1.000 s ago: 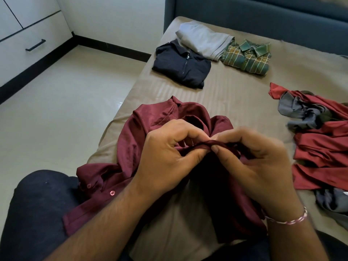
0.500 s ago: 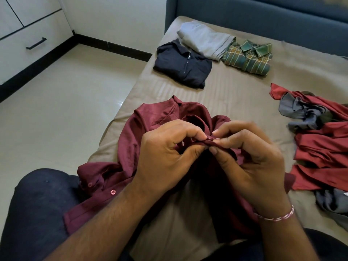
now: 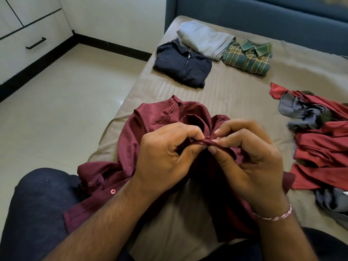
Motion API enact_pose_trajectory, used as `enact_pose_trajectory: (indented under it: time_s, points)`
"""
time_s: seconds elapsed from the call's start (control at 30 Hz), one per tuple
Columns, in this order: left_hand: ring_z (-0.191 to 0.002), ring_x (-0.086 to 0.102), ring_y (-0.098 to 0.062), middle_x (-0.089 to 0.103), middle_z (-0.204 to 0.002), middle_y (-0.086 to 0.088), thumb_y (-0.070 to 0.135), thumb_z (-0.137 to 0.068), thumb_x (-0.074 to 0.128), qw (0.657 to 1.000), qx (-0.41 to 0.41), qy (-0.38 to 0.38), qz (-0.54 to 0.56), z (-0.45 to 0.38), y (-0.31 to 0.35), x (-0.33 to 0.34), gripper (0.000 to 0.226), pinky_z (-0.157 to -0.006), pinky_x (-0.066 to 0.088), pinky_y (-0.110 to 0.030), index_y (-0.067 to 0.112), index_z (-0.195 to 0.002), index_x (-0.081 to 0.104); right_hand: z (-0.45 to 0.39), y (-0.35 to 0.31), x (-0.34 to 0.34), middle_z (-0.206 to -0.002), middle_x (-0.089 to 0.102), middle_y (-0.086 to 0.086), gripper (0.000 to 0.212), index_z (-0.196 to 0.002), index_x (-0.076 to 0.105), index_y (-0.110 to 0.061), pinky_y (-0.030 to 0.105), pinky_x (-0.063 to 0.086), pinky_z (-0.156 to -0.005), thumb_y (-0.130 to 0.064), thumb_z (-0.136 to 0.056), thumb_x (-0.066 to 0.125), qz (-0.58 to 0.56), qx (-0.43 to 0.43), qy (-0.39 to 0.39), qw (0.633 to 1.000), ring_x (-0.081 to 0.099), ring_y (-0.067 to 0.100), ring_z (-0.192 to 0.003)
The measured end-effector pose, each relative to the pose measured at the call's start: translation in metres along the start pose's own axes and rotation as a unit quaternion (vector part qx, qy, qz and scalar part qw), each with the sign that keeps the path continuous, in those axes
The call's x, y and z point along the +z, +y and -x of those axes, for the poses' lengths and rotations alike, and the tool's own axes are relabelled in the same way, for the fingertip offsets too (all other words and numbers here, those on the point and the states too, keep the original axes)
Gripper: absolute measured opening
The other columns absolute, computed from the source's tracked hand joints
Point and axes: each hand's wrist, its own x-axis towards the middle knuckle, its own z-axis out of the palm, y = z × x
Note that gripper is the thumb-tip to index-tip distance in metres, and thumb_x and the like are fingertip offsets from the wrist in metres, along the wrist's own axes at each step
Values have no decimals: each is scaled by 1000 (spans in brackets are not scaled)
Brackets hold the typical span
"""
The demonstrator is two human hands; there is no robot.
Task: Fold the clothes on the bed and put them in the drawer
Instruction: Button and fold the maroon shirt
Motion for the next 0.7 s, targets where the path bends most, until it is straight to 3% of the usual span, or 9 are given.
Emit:
enact_pose_trajectory:
  time_s: [0.1, 0.33, 0.47, 0.6, 0.7]
  points:
    - [-84, 70, -11, 73, -87, 1, 0, -86, 82, 1000, -10, -10, 7, 0, 1, 2, 7, -77, 56, -26, 3, -90, 76, -1, 0, 3, -109, 66, 9, 9, -84, 69, 3, 26, 54, -84, -1, -87, 77, -5, -14, -7, 1000, 68, 17, -99]
    - [-83, 67, -15, 69, -87, 1, -3, -83, 79, 999, -44, -25, 17, 3, 1, 6, 12, -75, 54, -27, 3, -91, 72, 2, 5, 5, -111, 72, 5, 10, -85, 69, 4, 37, 58, -83, -2, -90, 76, 14, -22, -19, 999, 71, 21, -105]
    - [-85, 64, -13, 66, -90, 4, 3, -88, 79, 998, -27, -41, -27, 2, -2, 7, 9, -77, 49, -21, 7, -92, 72, 4, 11, 5, -103, 74, 3, 8, -93, 68, 2, 37, 61, -82, -4, -94, 75, -33, 48, -22, 998, 74, 17, -100]
    - [-88, 66, -14, 65, -94, 6, 16, -91, 80, 996, -27, -42, -68, -2, -10, 3, 8, -74, 55, -31, 13, -97, 75, 6, 13, 8, -87, 71, -4, 10, -95, 70, -9, 42, 59, -70, -18, -92, 73, -52, 140, -18, 989, 71, 20, -82]
    - [-89, 67, -9, 69, -94, 11, 27, -90, 81, 989, -31, -129, -73, -9, -25, -10, 14, -78, 55, -32, 19, -101, 76, 5, 17, 9, -83, 72, -1, 11, -89, 71, -14, 44, 60, -70, -22, -89, 79, -88, 205, 3, 975, 70, 20, -78]
